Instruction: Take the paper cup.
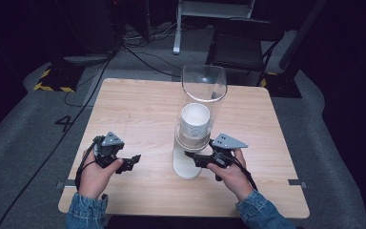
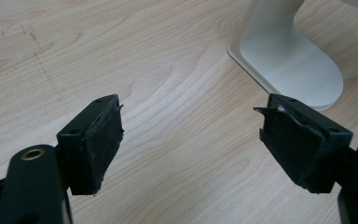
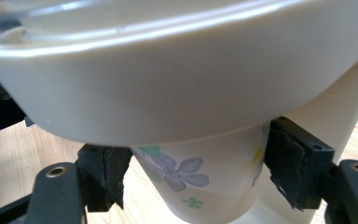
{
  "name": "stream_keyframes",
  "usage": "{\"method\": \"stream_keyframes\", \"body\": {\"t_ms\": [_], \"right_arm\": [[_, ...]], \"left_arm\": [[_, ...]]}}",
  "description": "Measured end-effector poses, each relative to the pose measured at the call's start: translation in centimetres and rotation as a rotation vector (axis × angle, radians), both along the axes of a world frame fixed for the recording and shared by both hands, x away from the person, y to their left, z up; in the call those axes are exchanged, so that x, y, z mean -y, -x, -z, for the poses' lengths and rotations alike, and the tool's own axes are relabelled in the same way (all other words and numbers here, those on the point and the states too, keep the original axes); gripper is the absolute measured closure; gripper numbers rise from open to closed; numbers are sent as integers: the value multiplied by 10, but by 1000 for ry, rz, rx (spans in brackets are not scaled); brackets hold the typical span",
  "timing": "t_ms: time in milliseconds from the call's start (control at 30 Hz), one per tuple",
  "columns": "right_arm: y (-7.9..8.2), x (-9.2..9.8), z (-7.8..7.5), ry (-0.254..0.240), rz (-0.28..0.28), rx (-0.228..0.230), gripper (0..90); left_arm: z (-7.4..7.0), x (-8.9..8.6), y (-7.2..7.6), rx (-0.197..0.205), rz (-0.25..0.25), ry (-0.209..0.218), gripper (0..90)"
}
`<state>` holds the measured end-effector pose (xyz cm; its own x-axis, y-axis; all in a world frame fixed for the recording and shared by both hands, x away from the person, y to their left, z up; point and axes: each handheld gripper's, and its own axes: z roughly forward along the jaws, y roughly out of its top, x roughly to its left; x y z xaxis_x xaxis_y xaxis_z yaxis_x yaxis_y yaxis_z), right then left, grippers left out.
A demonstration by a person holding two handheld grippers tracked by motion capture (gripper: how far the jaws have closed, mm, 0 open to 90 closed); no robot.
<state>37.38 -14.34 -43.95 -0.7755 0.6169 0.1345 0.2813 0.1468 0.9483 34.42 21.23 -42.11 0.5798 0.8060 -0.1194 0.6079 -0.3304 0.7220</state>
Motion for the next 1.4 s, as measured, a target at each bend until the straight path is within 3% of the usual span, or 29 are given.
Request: {"method": "stream_keyframes", "body": {"t_ms": [133,667,1167,1333,1400], "right_arm": [[0,0,0,7,-6,4,291],[-3,1,5,92,-43,132,329],[-7,4,9,138,-77,205,335],[-7,5,10,128,-86,204,336],[-5,4,11,91,-64,123,335]], "left_arm": [[0,0,0,-1,1,0,208],[1,1,0,-3,0,3,208],[0,0,0,0,2,5,208],[1,1,0,-1,3,4,208],[0,1,0,-1,3,2,208]]}}
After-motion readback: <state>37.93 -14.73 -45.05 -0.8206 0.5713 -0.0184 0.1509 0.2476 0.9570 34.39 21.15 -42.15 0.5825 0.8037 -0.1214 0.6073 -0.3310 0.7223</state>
